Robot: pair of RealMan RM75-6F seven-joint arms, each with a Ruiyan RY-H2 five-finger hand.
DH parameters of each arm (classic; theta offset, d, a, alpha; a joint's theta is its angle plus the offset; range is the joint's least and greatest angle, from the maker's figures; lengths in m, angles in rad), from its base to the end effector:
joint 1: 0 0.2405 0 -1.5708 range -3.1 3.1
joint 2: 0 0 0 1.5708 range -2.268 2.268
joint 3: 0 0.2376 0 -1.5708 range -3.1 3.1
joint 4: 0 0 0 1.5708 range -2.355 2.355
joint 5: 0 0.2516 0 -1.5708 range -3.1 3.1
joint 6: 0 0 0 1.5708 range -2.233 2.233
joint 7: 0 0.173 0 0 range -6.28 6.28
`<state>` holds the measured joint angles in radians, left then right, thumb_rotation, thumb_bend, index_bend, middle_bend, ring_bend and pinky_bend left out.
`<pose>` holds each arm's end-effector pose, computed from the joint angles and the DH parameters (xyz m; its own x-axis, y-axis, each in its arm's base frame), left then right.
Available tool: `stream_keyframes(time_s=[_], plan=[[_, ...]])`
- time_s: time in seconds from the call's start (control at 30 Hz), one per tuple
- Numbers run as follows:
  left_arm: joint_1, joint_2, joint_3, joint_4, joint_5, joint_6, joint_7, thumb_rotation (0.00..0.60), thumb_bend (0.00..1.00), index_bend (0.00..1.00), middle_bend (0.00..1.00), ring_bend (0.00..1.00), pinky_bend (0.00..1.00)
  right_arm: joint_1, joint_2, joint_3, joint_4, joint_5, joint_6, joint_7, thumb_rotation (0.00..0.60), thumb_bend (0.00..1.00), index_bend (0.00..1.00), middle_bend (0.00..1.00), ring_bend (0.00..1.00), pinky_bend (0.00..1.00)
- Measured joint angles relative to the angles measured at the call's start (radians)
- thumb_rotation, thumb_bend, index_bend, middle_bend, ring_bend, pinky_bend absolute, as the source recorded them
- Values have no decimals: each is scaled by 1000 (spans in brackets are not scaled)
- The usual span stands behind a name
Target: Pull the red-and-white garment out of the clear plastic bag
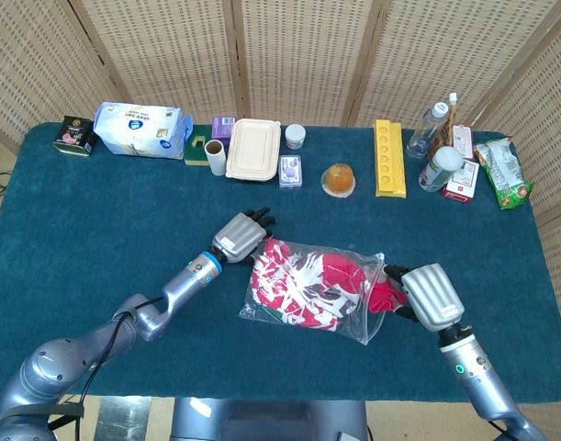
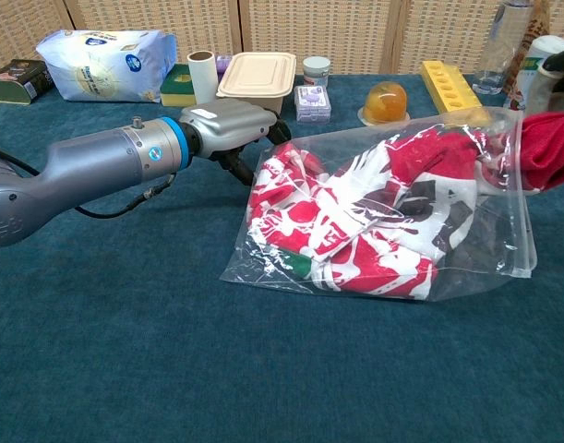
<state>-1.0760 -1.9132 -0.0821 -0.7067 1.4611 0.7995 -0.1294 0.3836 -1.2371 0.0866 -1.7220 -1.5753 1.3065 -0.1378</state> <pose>-0.0768 0.4411 -0.1449 0.6216 0.1539 0.7681 0.6435 -0.6594 -0.3886 -0.1810 -0.2798 0.0410 0.3579 -0.0428 0.9328 -0.8641 -0.3938 0.3135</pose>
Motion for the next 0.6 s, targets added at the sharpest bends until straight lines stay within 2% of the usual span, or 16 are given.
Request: stream_keyframes(time_s=[0.3,0.6], plan=[[38,36,6,-38,5,35,-12,600,574,686,256,122,258,-7,4,-5,-8,-11,13,3,600,513,715,641,838,885],[110,165,21,-194,4,92,-6,600,565,686,256,122,258,-22,23,-8,-20,-39,49,7,600,513,718,646,842,886]])
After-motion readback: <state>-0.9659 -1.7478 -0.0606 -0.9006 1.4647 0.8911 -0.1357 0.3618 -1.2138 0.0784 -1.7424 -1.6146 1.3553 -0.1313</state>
